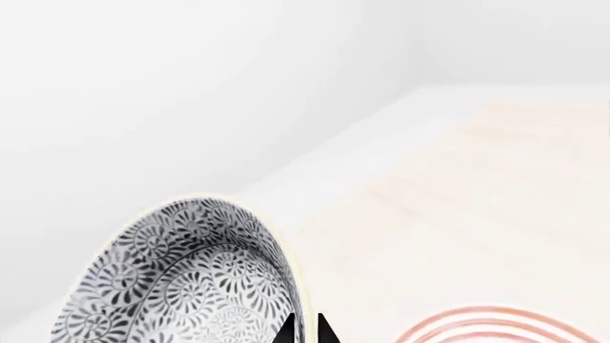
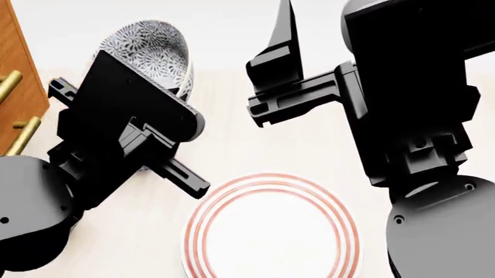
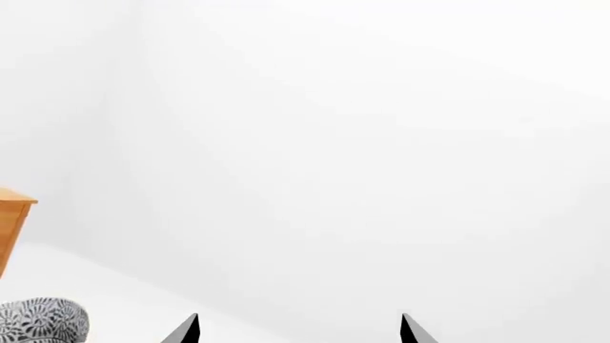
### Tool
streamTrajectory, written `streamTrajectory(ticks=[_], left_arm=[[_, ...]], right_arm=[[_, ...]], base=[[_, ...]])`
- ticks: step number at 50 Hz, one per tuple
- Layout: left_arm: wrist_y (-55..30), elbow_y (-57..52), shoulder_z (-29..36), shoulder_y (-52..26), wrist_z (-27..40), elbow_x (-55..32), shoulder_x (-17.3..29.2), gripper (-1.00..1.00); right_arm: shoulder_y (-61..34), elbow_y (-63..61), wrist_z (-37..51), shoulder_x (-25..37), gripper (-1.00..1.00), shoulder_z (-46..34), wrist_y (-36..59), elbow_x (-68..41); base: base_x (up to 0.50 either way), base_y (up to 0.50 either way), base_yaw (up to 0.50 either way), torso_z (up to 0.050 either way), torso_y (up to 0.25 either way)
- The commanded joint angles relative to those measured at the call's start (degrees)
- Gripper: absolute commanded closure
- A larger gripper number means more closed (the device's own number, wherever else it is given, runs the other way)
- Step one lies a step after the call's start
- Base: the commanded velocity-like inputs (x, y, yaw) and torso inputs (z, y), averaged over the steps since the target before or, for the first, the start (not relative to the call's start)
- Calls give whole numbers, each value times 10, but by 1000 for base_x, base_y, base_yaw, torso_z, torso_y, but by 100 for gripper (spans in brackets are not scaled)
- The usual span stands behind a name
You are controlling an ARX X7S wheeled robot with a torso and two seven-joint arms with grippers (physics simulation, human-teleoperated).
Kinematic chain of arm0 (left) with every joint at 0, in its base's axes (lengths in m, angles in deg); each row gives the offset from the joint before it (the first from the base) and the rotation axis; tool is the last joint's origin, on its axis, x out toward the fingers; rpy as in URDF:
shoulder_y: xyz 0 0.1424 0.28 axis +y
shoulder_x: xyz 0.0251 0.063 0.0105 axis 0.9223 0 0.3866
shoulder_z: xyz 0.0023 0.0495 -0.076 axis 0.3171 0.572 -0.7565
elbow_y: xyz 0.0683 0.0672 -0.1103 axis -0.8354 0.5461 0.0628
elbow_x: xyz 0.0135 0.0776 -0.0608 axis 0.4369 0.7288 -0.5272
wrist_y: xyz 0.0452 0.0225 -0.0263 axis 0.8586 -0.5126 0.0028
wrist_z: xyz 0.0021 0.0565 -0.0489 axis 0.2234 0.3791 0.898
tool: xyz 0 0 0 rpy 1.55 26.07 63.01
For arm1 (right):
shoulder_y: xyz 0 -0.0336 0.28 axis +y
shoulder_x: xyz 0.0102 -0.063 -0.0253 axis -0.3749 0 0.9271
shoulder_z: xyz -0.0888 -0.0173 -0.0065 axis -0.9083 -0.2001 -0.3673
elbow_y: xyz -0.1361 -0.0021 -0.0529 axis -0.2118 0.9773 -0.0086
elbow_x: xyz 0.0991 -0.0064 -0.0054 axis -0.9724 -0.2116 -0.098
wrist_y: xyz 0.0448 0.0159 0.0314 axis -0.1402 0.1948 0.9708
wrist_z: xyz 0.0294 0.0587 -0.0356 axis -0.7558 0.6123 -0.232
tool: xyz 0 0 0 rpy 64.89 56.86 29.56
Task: Put the bowl at the front on the plate.
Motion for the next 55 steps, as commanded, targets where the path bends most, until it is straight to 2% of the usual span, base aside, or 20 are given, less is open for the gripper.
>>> streamTrajectory(ticks=[1,31,55], left_arm=[[28,60,43,-32,-43,61,-22,100],[93,211,132,-54,-118,142,-90,100],[130,291,175,-40,-162,162,-140,100]], right_arm=[[-14,1,-3,1,-100,-5,-6,-2],[-44,6,-11,1,-100,-10,-10,-15],[-74,16,-16,1,-100,-18,-21,-18]], base=[[0,0,0,0,0],[0,0,0,0,1],[0,0,0,0,0]])
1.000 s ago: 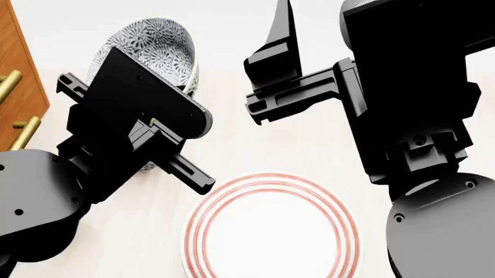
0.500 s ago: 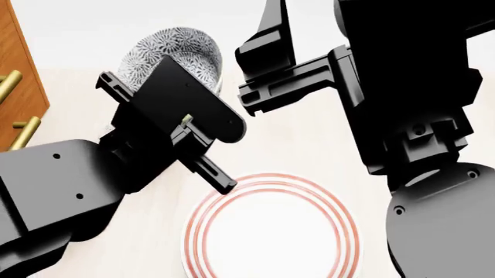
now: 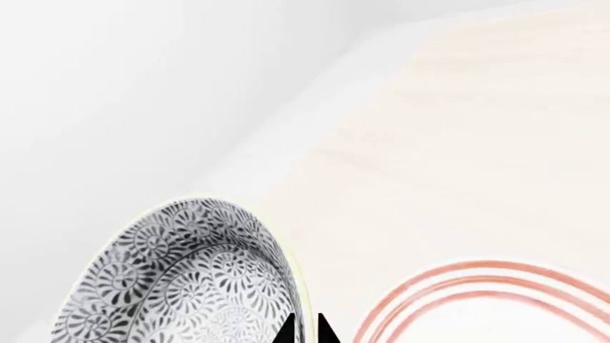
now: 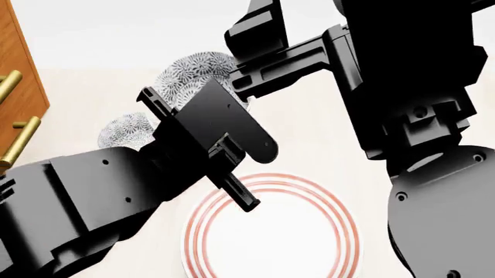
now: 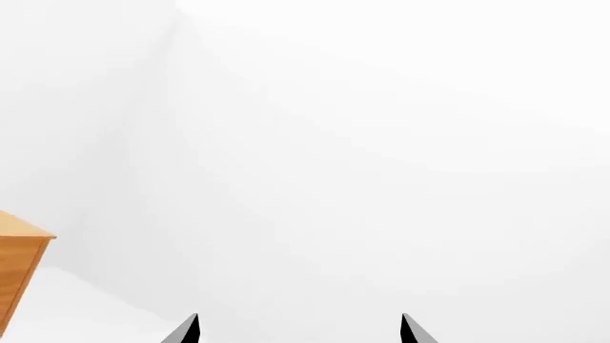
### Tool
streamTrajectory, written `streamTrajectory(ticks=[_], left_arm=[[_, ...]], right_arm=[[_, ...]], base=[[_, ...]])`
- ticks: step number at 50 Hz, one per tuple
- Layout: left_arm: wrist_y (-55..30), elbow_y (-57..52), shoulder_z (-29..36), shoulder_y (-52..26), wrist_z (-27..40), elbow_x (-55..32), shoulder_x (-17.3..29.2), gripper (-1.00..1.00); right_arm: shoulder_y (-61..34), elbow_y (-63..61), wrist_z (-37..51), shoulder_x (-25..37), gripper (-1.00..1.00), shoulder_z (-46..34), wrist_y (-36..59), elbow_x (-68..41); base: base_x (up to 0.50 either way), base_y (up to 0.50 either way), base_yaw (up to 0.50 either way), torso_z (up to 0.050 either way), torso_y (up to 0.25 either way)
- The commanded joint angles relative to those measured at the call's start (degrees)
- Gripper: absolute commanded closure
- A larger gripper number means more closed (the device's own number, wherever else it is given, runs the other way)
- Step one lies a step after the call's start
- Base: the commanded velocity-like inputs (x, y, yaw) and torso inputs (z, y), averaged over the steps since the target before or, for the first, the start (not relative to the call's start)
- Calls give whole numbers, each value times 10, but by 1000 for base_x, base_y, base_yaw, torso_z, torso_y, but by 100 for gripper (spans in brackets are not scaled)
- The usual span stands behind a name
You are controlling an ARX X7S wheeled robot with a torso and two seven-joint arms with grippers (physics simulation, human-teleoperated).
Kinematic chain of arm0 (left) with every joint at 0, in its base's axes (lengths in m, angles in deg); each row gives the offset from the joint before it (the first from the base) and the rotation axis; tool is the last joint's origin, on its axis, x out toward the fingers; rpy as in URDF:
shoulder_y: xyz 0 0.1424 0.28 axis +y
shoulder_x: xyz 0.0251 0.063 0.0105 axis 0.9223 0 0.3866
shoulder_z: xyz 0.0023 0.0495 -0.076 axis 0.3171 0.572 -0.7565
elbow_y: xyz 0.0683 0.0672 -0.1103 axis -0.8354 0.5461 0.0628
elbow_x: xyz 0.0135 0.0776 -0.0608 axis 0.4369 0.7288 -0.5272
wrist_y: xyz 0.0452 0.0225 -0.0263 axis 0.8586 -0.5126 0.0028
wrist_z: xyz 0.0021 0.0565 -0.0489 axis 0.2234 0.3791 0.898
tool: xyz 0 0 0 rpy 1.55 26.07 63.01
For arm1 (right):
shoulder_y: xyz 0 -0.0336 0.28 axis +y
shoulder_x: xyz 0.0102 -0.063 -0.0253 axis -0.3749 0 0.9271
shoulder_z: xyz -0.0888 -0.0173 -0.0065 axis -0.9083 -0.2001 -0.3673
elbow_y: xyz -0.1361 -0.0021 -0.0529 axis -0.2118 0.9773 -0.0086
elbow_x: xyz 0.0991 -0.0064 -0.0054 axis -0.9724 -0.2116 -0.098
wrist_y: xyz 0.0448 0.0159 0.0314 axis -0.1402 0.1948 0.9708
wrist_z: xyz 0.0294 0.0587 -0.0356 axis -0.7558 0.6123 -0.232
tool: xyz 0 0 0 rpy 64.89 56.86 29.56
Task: Put the bowl at the front on the plate.
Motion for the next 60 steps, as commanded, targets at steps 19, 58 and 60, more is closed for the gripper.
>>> streamTrajectory(ticks=[19,58,60], left_arm=[[57,88,38,31,-28,36,-51,100],[166,252,146,-1,-77,-23,-118,100],[171,254,163,-7,-76,-43,-118,100]], right_arm=[[-41,12,-9,-2,-100,-7,-15,-5],[-32,15,-1,3,-100,-5,-26,-9],[-31,12,1,4,-100,-2,-25,-11]], base=[[0,0,0,0,1],[0,0,0,0,1],[0,0,0,0,0]])
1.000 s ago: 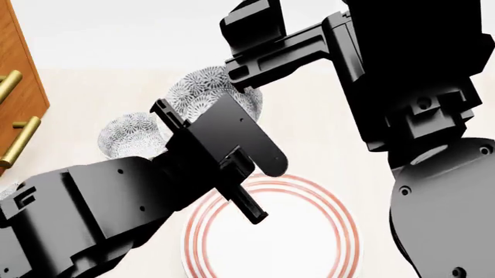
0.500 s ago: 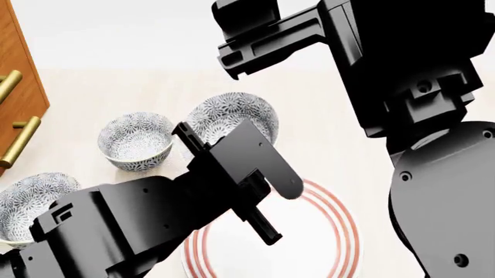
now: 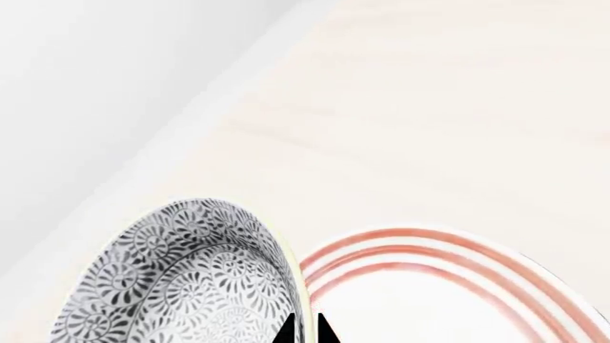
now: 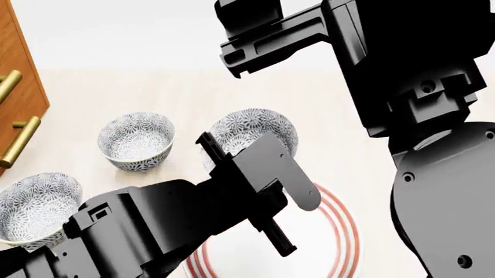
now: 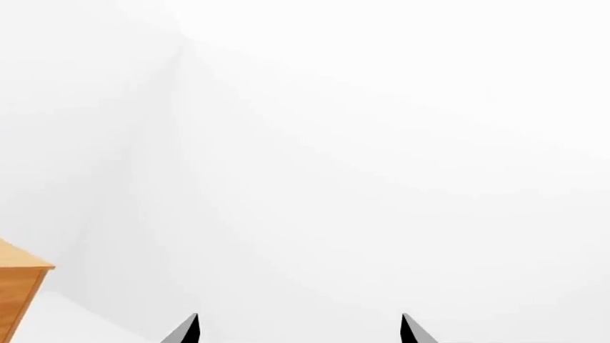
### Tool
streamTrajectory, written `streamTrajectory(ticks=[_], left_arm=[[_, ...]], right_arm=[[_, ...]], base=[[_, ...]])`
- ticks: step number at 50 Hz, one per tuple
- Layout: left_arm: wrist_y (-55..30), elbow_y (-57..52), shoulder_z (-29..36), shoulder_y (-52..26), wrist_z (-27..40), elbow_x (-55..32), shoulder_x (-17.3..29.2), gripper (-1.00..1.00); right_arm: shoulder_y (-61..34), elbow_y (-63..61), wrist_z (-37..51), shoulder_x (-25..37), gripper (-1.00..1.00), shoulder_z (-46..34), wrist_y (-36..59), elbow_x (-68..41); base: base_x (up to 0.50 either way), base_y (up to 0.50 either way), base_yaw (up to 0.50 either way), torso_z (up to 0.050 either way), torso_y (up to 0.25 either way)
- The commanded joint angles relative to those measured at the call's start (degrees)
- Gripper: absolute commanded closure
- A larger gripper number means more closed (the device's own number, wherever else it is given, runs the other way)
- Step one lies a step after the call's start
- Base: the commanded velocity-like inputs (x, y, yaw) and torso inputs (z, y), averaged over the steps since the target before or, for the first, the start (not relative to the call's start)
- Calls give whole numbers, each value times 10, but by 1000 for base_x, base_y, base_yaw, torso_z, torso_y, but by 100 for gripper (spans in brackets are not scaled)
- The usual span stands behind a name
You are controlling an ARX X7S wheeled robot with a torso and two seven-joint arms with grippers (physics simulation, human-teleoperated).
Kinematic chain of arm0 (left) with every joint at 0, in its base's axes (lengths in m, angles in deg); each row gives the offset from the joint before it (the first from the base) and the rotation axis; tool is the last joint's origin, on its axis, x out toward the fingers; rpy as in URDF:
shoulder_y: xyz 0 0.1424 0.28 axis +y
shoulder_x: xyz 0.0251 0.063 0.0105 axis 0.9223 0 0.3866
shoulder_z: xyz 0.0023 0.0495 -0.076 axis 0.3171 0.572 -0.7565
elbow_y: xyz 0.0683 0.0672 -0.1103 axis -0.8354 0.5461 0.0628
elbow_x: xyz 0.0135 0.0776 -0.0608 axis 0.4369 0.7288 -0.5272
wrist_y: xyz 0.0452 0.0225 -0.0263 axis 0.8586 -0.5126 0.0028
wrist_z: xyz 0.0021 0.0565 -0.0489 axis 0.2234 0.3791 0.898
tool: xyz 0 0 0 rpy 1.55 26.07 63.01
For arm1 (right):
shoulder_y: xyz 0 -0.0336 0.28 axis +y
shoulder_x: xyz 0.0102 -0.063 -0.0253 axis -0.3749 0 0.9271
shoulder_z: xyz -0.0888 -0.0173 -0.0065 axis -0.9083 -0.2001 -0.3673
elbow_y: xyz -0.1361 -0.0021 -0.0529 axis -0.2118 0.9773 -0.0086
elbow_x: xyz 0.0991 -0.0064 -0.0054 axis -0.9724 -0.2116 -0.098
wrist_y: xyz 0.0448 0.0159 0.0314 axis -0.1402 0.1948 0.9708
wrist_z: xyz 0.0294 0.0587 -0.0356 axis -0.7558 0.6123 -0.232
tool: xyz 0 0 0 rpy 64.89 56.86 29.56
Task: Put the bowl at the front on the plate.
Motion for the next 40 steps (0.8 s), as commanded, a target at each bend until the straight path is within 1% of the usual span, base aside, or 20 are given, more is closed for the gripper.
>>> streamTrajectory(ticks=[1,7,8,11,40], left_arm=[[47,47,77,-32,10,-63,-11,100],[87,66,153,-57,28,-132,-12,100],[88,69,160,-62,32,-147,-12,100],[97,80,180,-66,36,-156,-12,100],[96,47,187,-51,34,-143,-12,100]], right_arm=[[6,-5,4,3,-100,7,-1,-4],[8,-11,8,6,-100,12,8,-10],[8,-11,9,6,-100,13,9,-10],[5,-12,8,8,-100,11,9,-10],[20,-8,9,14,-100,16,-13,-9]], base=[[0,0,0,0,0],[0,0,0,0,0],[0,0,0,0,0],[0,0,0,0,0],[0,0,0,0,1]])
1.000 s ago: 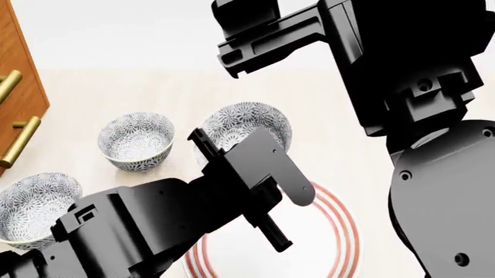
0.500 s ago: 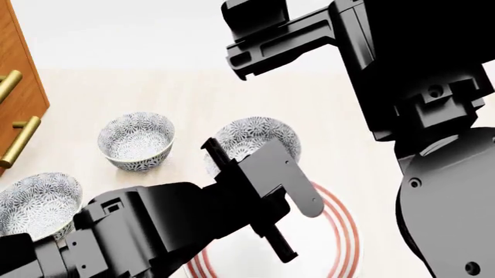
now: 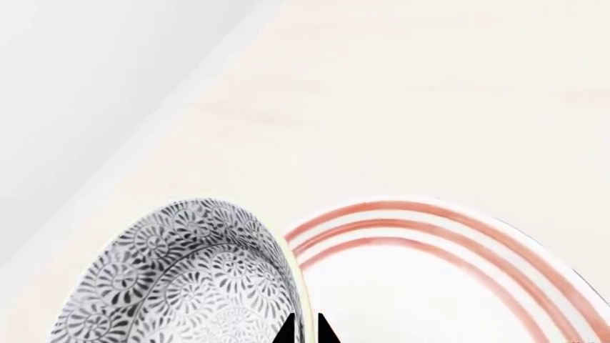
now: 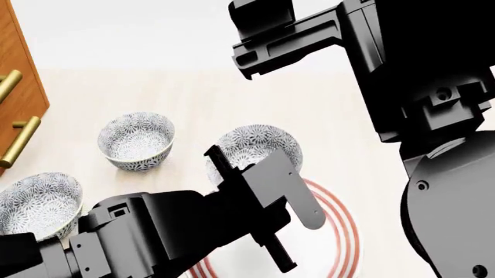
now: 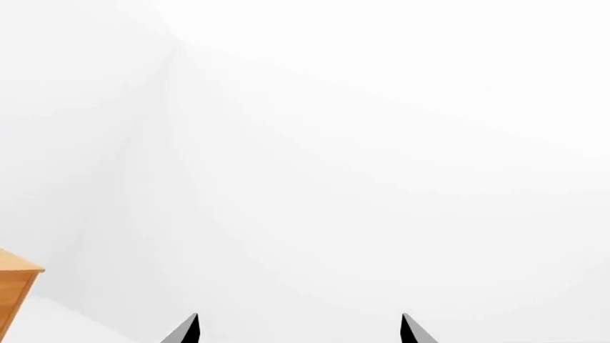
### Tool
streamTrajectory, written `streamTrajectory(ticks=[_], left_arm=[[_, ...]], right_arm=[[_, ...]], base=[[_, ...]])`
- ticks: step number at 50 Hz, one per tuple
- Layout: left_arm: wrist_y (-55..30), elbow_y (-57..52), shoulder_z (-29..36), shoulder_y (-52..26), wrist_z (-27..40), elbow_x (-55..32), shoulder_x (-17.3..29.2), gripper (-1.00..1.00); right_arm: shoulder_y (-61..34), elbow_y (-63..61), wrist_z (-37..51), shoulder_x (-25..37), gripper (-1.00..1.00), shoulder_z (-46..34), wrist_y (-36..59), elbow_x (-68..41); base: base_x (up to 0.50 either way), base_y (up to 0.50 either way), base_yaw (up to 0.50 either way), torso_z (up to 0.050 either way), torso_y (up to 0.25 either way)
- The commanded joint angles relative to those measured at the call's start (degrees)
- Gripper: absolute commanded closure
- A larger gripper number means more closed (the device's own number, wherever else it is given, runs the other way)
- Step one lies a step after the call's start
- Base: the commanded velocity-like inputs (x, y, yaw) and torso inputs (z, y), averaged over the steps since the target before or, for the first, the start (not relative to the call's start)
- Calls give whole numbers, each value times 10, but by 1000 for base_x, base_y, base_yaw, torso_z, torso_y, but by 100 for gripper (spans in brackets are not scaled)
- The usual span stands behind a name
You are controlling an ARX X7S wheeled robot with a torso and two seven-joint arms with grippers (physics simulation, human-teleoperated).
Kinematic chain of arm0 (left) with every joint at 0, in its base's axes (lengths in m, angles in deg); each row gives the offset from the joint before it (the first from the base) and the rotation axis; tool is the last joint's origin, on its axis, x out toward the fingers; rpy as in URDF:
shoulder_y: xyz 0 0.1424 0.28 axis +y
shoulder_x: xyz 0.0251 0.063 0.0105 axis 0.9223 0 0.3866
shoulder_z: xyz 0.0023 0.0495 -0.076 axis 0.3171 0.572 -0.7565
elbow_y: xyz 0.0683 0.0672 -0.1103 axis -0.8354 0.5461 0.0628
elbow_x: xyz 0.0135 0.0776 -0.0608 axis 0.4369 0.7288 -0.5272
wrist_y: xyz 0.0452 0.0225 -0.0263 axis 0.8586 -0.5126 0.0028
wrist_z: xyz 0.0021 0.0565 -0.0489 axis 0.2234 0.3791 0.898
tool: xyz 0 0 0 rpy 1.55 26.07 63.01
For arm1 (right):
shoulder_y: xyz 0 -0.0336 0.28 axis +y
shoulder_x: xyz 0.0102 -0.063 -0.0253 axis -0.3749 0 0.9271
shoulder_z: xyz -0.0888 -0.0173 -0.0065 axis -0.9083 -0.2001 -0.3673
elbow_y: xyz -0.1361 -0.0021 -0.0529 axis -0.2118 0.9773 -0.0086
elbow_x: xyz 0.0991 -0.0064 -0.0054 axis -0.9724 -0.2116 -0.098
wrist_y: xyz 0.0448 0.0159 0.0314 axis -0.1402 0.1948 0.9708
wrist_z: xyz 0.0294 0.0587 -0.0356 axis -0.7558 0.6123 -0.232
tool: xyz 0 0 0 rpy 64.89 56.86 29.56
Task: Put the bowl at the front on the plate.
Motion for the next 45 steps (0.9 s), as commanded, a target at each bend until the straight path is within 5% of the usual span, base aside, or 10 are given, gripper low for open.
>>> streamTrajectory(ticks=[1,45], left_arm=[[5,-14,2,1,3,10,-1,100],[6,-25,2,53,-20,52,-1,100]], right_arm=[[7,-1,3,2,-100,3,-5,-1],[20,-9,13,9,-100,9,-14,-9]], base=[[0,0,0,0,0],[0,0,0,0,0]])
